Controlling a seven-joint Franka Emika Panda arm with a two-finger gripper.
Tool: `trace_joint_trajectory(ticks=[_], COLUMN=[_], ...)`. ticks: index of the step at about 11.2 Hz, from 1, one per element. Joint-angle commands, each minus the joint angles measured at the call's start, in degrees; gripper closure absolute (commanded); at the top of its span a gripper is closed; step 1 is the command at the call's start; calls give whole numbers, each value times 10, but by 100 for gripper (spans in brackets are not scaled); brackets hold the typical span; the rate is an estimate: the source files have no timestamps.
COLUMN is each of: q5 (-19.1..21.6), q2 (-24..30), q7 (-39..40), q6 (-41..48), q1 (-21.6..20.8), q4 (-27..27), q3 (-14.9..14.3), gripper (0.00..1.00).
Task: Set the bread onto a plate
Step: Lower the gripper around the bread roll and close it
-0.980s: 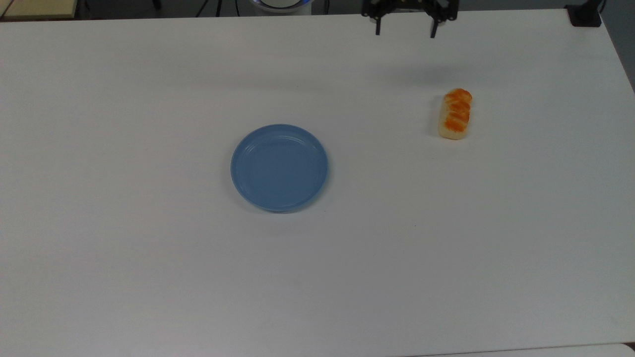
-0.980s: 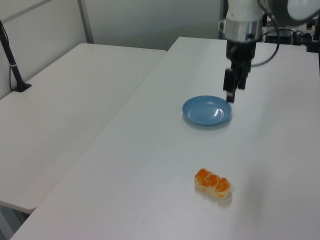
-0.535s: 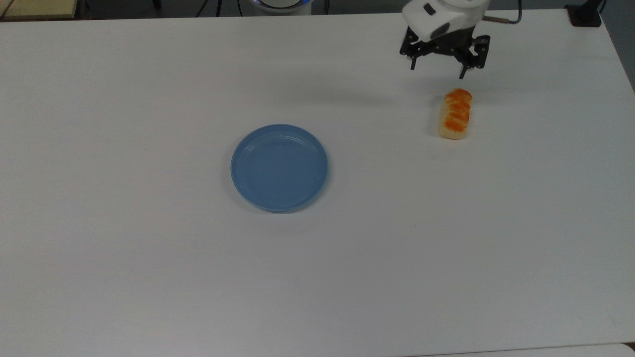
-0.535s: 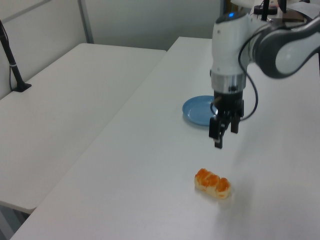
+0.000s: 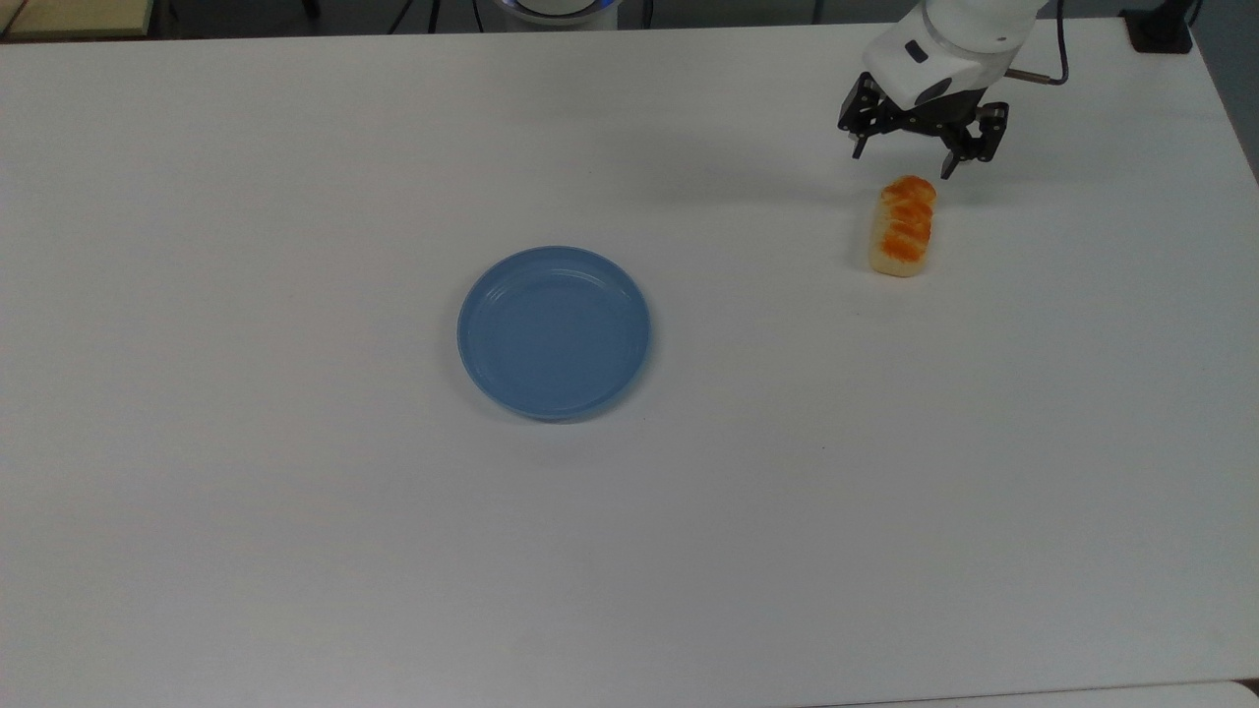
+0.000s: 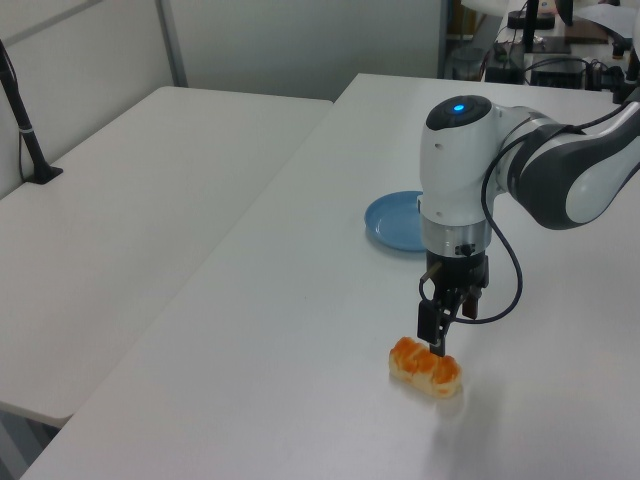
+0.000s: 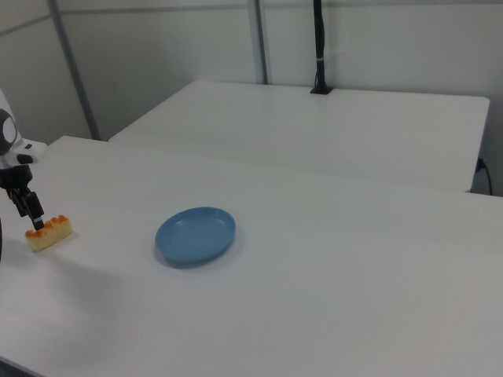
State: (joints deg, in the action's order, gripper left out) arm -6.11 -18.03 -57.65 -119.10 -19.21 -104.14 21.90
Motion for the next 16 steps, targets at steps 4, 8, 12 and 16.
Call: trace_joint_trajectory(ticks=[4, 8, 12, 16], q5=[-87, -92, -92, -87], q2=[-96, -106, -104, -84], q7=[-81, -81, -76, -42], q6=[-17, -17, -17, -8], q1=[-21, -21, -18, 0], q4=[66, 66, 81, 88], q3=[-4, -4, -4, -5], gripper=[0, 10, 49, 58])
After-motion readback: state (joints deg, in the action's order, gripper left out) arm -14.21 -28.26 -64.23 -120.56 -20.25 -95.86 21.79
